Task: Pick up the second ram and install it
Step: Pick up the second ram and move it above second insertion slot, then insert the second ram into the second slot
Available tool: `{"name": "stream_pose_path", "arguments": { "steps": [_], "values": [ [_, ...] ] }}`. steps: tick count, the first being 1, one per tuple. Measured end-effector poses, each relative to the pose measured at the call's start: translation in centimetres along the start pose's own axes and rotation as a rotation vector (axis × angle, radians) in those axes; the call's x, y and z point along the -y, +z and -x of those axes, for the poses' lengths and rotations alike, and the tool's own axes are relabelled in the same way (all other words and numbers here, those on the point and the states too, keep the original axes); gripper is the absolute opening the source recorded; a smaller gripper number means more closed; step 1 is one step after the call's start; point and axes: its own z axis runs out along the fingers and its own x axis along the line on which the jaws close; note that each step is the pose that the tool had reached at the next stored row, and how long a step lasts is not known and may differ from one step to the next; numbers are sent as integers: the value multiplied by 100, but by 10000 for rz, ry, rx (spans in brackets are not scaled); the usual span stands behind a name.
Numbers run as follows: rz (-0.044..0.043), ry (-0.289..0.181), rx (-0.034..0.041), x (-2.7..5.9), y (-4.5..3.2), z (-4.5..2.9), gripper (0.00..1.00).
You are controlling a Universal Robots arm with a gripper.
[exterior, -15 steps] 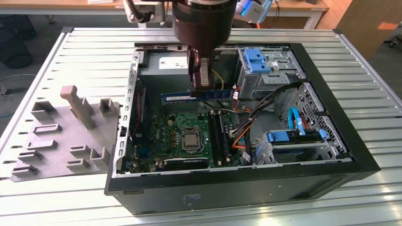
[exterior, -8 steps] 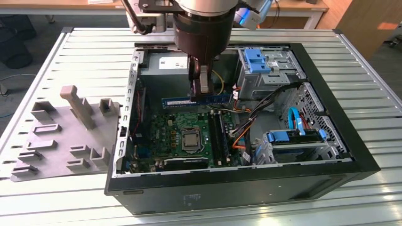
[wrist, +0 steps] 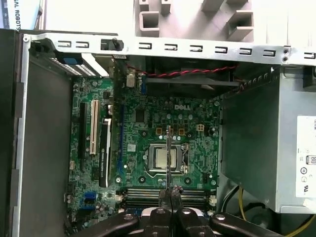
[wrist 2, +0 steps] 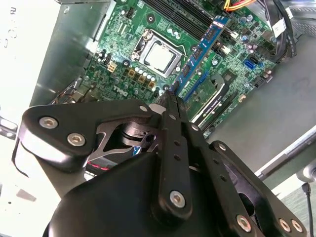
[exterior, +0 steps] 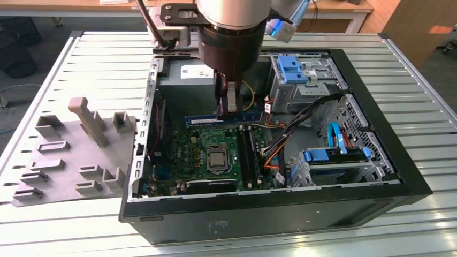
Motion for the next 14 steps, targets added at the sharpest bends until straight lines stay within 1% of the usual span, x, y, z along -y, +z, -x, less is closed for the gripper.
{"name": "stream_pose_path", "arguments": {
  "steps": [6,14],
  "values": [
    [2,11,0,8,72,-2,11],
    [2,11,0,9,81,-3,11]
  ]
}}
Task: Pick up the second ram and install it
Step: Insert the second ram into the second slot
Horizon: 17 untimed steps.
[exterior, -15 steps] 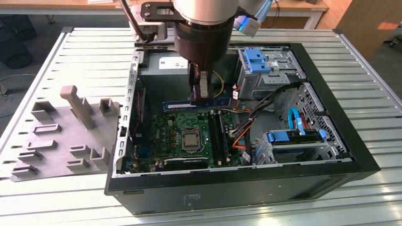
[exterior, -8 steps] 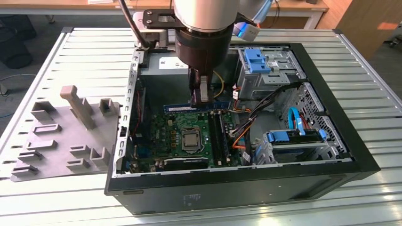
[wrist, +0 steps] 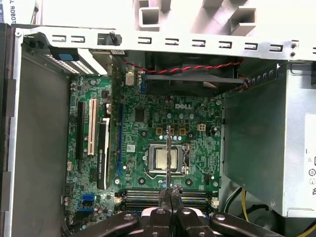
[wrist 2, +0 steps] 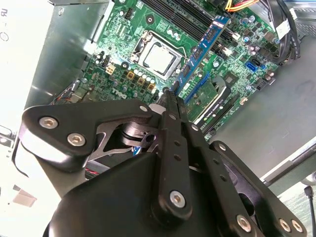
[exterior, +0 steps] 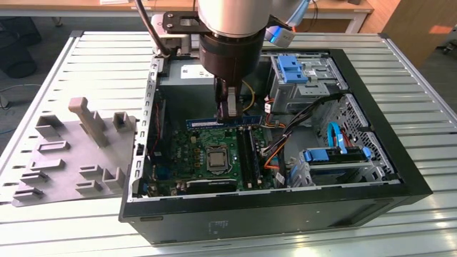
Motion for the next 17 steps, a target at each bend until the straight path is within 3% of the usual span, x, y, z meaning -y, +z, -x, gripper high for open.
{"name": "stream_pose_path", "arguments": {
  "steps": [8,17],
  "values": [
    [-1,41,1,0,2,0,11],
    [-59,1602,46,1,11,0,11]
  ]
}}
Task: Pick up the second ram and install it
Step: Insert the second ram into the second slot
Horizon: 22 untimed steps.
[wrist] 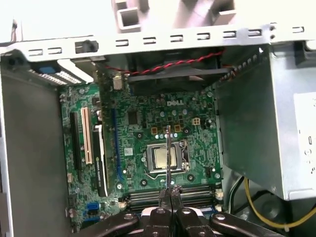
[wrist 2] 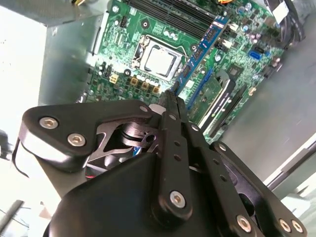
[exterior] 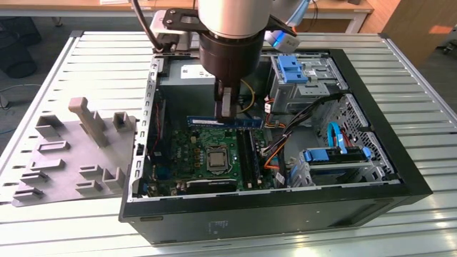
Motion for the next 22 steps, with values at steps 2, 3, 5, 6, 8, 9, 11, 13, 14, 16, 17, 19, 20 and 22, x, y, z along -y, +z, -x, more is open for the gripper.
{"name": "stream_pose_path", "arguments": {
  "steps": [2,3,5,6,8,9,11,13,14,16,17,19,20,22],
  "values": [
    [-13,352,10,0,2,0,11],
    [-19,527,15,0,3,0,11],
    [-32,877,25,0,5,0,11],
    [-38,1053,30,0,6,0,11],
    [-51,1419,40,0,8,0,11],
    [-58,1595,45,0,9,0,11],
    [-70,1945,55,0,10,0,11],
    [-82,2293,65,0,12,0,11],
    [-89,2466,70,0,13,0,11],
    [-102,2820,80,0,14,-1,11],
    [-108,2994,85,0,15,-1,11],
    [-120,3339,95,0,16,-1,11],
    [-127,3510,100,1,17,-1,11],
    [-140,3869,109,0,18,-1,11]
  ]
}}
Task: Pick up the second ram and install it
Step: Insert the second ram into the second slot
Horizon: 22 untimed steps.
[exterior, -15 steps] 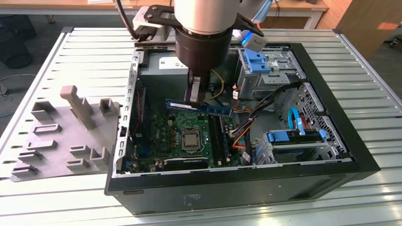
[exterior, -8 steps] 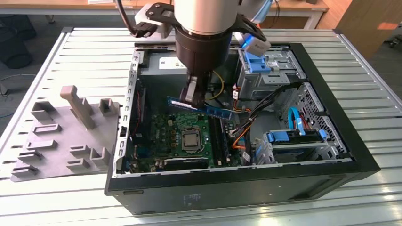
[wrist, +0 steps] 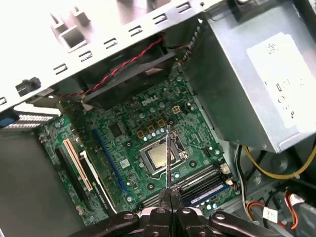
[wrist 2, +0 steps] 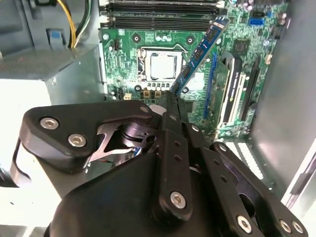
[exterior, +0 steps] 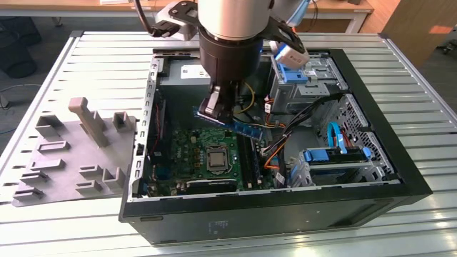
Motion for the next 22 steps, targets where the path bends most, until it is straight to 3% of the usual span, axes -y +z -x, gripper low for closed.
{"name": "stream_pose_path", "arguments": {
  "steps": [22],
  "values": [
    [-135,3768,107,0,16,-1,11]
  ]
}}
